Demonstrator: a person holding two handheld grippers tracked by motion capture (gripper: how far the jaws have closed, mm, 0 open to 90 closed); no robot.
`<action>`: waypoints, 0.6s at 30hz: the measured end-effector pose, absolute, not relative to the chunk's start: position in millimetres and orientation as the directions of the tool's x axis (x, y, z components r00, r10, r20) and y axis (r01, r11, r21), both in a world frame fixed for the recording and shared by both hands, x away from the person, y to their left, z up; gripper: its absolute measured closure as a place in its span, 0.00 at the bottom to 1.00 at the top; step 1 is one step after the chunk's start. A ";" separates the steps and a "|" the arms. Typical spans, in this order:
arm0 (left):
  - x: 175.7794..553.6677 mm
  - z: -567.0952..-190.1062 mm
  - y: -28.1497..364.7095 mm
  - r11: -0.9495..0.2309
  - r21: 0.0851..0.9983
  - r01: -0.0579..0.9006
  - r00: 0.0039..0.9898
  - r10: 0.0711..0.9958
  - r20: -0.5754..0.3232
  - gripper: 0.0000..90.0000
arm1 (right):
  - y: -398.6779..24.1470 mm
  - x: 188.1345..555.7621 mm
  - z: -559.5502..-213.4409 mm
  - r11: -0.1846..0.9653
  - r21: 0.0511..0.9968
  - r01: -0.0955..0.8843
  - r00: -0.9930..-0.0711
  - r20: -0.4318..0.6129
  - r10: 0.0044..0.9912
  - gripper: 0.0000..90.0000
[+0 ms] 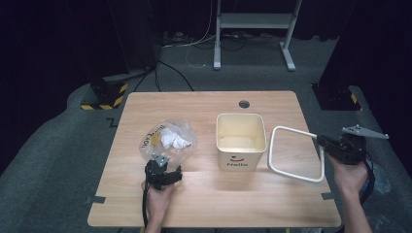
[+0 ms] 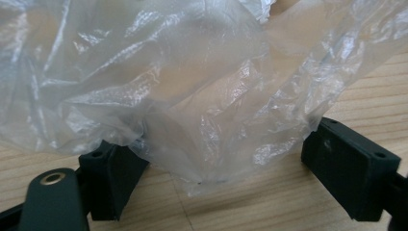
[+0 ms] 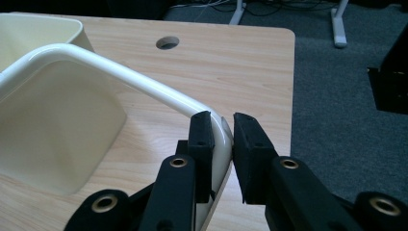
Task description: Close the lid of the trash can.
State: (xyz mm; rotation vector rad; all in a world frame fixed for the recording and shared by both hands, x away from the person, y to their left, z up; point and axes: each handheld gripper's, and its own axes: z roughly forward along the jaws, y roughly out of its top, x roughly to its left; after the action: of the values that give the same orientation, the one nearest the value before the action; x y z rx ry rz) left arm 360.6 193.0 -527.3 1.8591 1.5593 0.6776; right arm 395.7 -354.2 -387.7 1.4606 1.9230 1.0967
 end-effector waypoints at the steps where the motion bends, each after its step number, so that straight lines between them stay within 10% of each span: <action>1: 360.6 -527.3 193.0 -0.118 0.732 0.671 0.174 0.985 -0.001 0.19 | -353.7 396.3 -386.6 0.110 0.826 0.553 -0.315 0.085 0.945 0.87; 18: 360.6 -527.2 193.0 -0.119 0.732 0.671 0.175 0.985 0.000 0.19 | -322.8 411.1 -373.3 0.157 0.831 0.534 -0.375 0.067 0.924 0.87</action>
State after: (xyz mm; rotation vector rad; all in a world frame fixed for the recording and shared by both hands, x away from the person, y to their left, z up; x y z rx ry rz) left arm 360.6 193.0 -527.2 1.8600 1.5592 0.6781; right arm 411.1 -322.8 -373.3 1.3827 1.9767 1.1169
